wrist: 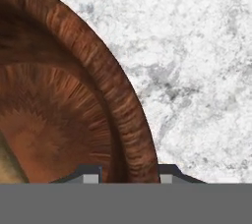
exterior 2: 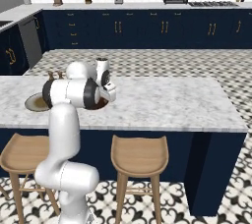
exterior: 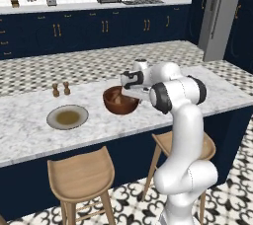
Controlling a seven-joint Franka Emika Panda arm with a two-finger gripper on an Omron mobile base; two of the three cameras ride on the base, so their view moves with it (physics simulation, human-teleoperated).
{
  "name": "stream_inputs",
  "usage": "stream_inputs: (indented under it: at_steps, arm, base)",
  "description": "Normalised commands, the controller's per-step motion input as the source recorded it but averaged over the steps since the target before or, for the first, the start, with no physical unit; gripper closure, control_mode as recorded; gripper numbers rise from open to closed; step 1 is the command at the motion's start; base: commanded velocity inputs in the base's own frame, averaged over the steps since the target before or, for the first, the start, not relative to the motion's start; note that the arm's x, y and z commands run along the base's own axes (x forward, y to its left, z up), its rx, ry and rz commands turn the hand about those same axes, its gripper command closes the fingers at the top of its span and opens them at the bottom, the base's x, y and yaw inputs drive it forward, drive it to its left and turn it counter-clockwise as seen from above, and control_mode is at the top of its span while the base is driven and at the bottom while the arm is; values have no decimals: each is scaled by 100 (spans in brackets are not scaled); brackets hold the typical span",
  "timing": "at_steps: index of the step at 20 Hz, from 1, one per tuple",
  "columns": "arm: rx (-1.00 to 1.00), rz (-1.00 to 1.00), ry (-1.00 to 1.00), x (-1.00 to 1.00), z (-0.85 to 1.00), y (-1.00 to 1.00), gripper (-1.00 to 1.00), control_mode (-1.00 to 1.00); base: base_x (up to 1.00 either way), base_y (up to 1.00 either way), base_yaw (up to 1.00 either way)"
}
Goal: Pick the chicken drumstick and sweet potato from their plates and place them in the bowl. Then put the bowl in the fridge.
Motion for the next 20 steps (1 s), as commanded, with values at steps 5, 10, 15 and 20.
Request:
stream_inputs:
  at_steps: [5,10,15,20]
  arm:
    - [0,0,-15,-50,10,0,100,-100]
    - [2,0,-44,-100,69,-5,100,-100]
    - [8,-6,-46,-100,100,-15,100,-100]
    - [4,-9,-38,-96,97,-11,100,-100]
  base:
    - [0,0,0]
    - [0,0,0]
    - [0,0,0]
    - [0,0,0]
